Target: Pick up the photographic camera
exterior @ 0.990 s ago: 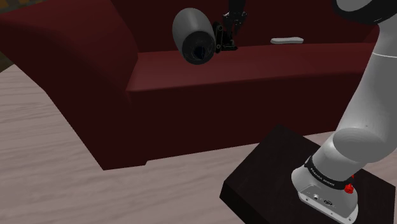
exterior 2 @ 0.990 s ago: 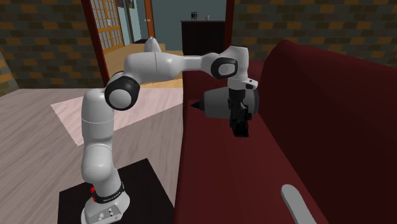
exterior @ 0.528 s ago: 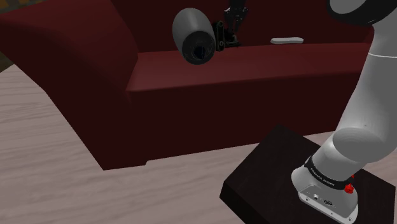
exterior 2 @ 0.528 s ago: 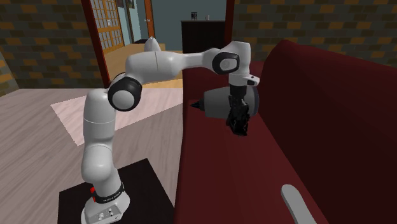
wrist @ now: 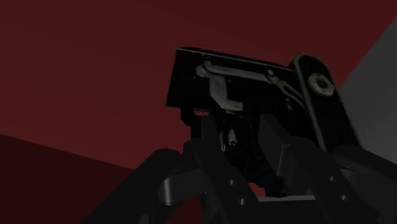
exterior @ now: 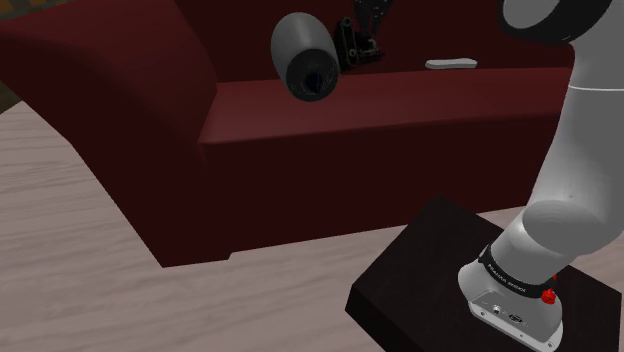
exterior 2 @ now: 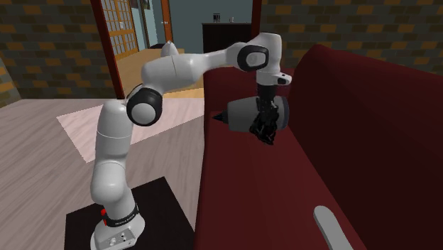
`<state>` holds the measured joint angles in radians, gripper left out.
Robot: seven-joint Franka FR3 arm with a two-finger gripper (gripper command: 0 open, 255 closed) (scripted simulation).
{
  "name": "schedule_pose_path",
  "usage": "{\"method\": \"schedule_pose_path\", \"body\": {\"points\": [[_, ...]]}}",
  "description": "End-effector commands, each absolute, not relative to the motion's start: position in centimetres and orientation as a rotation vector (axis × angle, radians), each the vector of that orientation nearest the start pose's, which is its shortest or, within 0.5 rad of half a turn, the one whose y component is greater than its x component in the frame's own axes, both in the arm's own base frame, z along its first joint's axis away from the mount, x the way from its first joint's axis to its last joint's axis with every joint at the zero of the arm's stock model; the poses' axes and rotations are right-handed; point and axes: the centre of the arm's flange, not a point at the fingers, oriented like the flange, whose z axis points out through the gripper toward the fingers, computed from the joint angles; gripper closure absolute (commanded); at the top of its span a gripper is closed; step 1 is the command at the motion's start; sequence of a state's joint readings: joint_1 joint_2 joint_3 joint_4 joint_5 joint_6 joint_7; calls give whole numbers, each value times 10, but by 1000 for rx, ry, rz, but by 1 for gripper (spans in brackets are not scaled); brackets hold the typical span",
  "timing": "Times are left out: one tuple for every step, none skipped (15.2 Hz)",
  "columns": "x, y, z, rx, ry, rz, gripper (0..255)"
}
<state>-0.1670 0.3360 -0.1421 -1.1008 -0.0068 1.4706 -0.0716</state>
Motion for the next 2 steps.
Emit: {"method": "schedule_pose_path", "body": {"points": [[616, -178, 642, -3180, 367, -44, 255], [616, -178, 642, -3180, 367, -44, 255]]}}
